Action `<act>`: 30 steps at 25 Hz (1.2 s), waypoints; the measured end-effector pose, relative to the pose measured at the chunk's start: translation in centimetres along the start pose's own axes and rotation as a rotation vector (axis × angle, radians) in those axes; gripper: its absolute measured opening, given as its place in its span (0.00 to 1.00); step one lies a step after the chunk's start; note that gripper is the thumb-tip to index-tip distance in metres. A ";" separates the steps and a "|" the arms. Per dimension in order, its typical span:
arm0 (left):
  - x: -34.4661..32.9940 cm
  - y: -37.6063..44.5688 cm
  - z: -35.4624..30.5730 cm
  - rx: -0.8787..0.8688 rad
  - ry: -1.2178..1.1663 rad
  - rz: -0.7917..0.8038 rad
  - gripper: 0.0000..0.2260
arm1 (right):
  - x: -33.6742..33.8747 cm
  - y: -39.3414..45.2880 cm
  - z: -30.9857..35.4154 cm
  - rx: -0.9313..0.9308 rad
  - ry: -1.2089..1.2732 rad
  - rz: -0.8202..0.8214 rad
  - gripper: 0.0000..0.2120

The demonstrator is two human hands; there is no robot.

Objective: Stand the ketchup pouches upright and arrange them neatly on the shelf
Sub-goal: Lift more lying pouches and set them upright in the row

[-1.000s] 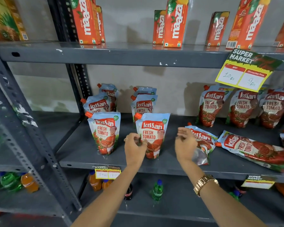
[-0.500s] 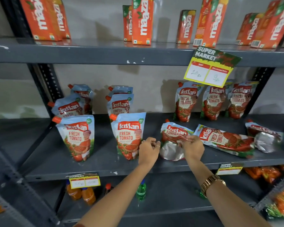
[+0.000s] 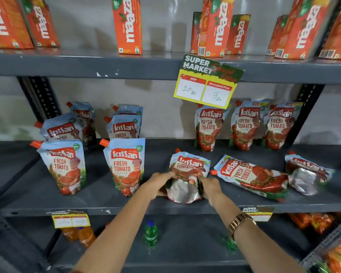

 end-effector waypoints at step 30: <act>-4.1 -1.9 -1.3 -0.458 0.040 -0.701 0.08 | 7.7 -1.5 5.7 0.545 -0.129 -0.111 0.06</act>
Point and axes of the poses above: each hand's wrist, its own y-axis towards the middle knuckle, its own x-axis out of the back of the hand, z = x × y, the point moved 3 cm from there along y, towards the middle knuckle, and after that the axes turned 14 degrees about z, right-handed, at the moved point
